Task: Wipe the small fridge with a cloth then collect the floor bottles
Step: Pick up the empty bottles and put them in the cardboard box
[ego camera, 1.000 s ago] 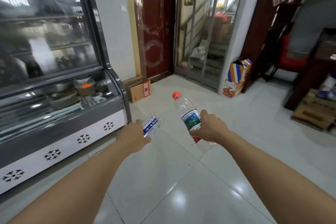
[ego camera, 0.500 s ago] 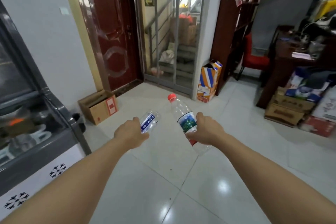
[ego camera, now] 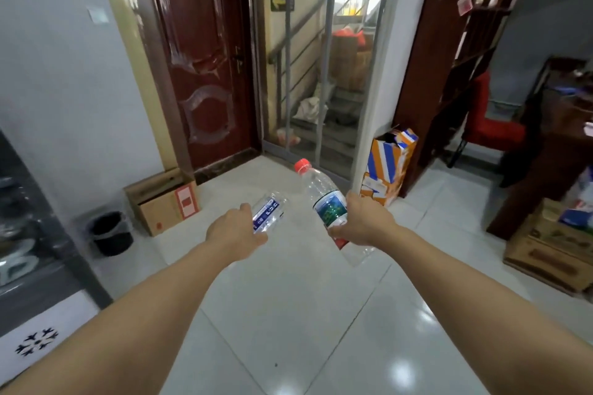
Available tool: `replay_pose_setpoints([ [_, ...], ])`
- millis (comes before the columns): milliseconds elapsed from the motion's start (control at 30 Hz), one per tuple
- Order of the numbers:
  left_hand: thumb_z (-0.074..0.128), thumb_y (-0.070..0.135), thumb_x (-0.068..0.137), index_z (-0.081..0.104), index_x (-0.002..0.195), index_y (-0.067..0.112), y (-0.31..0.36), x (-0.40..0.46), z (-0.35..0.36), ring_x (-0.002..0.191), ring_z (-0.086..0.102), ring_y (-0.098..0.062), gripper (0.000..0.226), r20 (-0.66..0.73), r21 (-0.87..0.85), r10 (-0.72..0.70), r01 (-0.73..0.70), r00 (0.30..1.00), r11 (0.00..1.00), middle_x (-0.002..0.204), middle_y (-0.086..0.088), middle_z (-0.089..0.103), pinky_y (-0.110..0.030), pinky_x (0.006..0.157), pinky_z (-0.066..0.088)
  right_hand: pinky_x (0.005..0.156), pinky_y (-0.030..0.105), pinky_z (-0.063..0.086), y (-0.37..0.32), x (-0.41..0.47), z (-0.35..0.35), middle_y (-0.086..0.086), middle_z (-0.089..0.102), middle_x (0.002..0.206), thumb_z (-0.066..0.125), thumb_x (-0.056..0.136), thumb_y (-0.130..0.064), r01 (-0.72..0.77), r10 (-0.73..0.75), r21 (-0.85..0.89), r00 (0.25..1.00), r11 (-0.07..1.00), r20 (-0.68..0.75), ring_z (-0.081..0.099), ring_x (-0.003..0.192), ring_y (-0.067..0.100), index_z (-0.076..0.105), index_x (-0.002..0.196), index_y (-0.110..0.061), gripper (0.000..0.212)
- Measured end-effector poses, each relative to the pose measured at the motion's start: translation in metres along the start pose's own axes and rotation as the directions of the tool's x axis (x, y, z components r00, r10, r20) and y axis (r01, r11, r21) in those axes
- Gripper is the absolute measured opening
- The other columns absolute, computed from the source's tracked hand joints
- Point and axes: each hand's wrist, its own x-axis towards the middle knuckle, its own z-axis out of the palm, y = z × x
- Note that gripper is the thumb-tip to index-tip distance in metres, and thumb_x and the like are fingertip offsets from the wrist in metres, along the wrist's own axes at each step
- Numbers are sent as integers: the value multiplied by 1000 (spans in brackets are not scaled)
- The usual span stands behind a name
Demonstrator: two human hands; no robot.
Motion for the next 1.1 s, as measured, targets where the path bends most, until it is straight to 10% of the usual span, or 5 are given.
replay_pose_setpoints([
  [933,58,46,78,45,114,12,55,551,-12,92,62,-29,51,-80,-1,-288,289,954,957,108,-10,63,-34,70,50,49,20,39,47,608,-47,-2,57,101,70,73,-54,272,-265,-57,958,961,107,55,75,12,41,124,-18,68],
  [1100,61,47,78,45,113,13,51,640,-8,95,61,-29,51,-110,-28,-411,410,905,912,110,-10,62,-34,72,49,78,35,50,29,732,-39,8,59,119,71,72,-53,407,-397,-81,910,910,119,61,102,28,39,125,-12,74],
])
